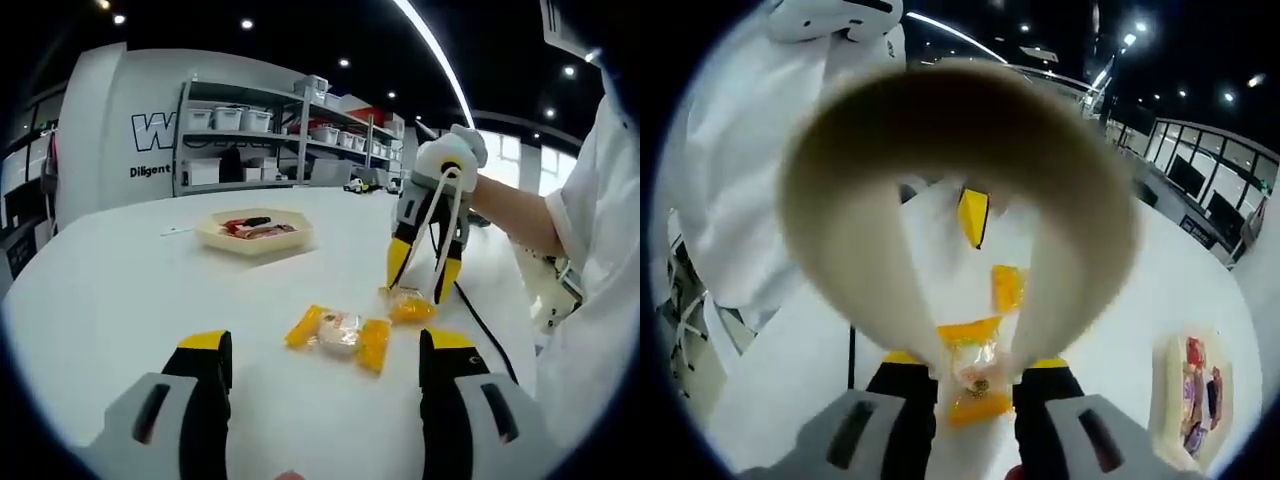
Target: Place the target food into the container with the food tongs after gripping and lifting it, then release it inside without dropping or visibly crushing the food.
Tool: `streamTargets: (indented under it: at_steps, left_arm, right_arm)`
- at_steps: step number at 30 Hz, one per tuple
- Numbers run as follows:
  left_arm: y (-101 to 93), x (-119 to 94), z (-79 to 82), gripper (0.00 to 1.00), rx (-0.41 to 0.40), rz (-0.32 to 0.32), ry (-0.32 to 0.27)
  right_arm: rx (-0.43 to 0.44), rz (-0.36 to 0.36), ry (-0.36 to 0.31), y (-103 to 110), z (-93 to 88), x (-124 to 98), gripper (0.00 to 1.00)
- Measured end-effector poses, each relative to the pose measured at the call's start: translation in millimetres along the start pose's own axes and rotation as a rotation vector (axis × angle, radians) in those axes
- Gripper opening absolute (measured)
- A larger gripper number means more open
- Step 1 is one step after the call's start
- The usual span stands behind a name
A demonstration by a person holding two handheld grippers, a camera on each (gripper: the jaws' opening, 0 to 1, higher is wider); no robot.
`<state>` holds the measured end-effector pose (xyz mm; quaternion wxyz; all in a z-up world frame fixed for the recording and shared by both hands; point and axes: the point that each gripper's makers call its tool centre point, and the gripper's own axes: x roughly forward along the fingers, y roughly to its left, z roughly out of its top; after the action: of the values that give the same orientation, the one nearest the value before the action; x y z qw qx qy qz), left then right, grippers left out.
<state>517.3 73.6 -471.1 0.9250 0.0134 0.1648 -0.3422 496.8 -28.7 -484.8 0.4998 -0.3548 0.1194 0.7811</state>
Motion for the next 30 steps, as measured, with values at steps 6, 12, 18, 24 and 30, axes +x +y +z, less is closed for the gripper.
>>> streamTargets:
  at_steps: [6,12,18,24,30]
  left_arm:
    - [0.5,-0.5,-0.1,0.76,0.0,0.001,0.001]
    - [0.7,-0.9,-0.3,0.76,0.0,0.002,0.0]
    - [0.3,-1.4,-0.6,0.76,-0.001,0.001,0.0]
    - [0.6,-1.6,0.4,0.76,0.0,0.003,-0.002]
    - [0.1,-1.4,0.3,0.75,0.001,0.0,-0.001]
  right_arm:
    - [-0.007,0.003,0.012,0.4,-0.6,0.7,0.21]
    - [-0.012,-0.001,0.005,0.5,-0.9,0.5,0.2]
    - [-0.026,-0.009,0.006,-0.1,-1.1,0.3,0.18]
    - [-0.033,-0.019,0.01,-0.7,-0.8,-0.2,0.15]
    - [-0.025,-0.038,0.002,-2.4,0.4,-2.1,0.13]
